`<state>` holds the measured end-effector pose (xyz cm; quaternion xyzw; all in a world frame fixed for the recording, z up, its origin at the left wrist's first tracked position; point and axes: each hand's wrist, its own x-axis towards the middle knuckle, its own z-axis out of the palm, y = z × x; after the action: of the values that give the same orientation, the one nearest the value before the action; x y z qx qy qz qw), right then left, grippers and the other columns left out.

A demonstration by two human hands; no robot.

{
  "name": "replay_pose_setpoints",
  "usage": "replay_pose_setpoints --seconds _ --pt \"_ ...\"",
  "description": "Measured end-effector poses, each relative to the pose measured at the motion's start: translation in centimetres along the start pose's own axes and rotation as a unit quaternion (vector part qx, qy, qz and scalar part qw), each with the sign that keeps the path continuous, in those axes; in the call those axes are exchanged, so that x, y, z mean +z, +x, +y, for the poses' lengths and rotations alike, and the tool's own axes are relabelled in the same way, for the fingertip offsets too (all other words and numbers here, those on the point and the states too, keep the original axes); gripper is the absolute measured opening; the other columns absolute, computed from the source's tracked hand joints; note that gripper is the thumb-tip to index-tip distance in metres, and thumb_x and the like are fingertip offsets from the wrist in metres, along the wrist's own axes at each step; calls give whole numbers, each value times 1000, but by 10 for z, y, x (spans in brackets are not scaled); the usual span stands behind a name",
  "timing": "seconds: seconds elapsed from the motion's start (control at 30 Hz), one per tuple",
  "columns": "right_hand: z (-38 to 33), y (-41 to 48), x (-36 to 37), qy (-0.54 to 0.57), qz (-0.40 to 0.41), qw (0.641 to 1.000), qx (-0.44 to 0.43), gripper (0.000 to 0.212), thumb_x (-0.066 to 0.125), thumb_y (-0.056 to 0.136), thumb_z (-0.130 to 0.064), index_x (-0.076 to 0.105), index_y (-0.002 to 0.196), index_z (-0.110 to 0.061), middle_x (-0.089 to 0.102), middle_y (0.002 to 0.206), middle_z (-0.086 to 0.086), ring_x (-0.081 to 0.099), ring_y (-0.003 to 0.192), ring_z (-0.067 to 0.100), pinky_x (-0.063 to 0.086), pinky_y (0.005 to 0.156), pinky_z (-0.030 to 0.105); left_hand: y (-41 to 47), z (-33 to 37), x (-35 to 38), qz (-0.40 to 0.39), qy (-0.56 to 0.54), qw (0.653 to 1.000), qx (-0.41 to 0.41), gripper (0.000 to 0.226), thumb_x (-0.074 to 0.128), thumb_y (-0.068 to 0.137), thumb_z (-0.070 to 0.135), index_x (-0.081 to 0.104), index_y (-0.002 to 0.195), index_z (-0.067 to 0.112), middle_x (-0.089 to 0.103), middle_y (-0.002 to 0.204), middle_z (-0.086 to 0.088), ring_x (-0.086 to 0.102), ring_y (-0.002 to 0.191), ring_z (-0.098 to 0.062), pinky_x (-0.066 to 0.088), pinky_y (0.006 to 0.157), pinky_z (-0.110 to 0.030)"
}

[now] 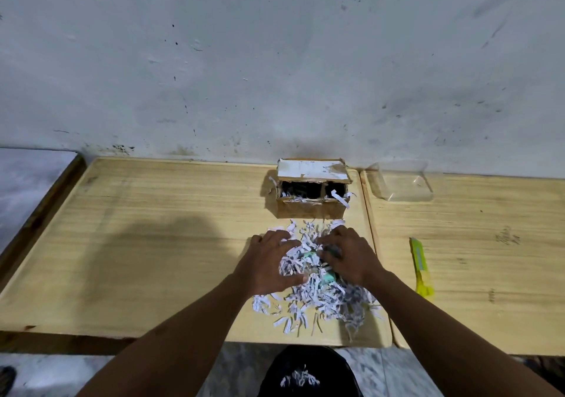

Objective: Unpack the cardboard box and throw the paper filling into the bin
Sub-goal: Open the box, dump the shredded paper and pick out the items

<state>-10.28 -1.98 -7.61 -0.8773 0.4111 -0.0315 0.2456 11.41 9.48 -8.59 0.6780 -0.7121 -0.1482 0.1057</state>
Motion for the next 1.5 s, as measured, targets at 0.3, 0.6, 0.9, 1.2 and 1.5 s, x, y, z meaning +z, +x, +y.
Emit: replay_pose_setpoints --seconds 0.3,0.6,0.9,1.2,1.5 --pt "14 4 -26 -47 119 986 102 35 60 92 -28 62 127 -25 51 134 10 51 118 35 52 85 44 -9 -19 14 10 4 998 -58 78 9 90 72 13 156 30 12 164 -4 8 152 -24 17 116 -54" --pt "-7 -9 -8 34 -28 995 -85 32 72 85 -27 70 117 -28 63 114 -5 58 88 5 54 78 29 -9 -13 34 -49 7 992 -118 67 12 98 61 -15 153 33 -27 160 2 -21 149 -21 -9 117 -53" --pt "47 -7 -35 -40 30 995 92 42 60 71 -12 73 110 -23 65 114 7 60 108 37 50 84 43 -20 -14 42 -27 30 991 -126 66 8 98 59 -16 154 32 -27 160 0 -23 148 -20 -10 118 -47" --pt "-7 -28 -11 -47 -93 983 -153 47 63 79 -47 61 124 -32 53 104 -6 57 86 14 51 67 31 -18 -13 40 -30 21 991 -128 66 10 98 58 -15 154 32 -28 159 0 -24 147 -20 -11 117 -47" --pt "37 -62 -12 -83 -27 992 -93 21 58 72 -32 69 91 -32 65 98 -12 65 93 15 54 66 31 -20 -12 38 -44 21 988 -148 67 7 96 60 -18 153 34 -30 159 3 -24 147 -19 -9 116 -58"
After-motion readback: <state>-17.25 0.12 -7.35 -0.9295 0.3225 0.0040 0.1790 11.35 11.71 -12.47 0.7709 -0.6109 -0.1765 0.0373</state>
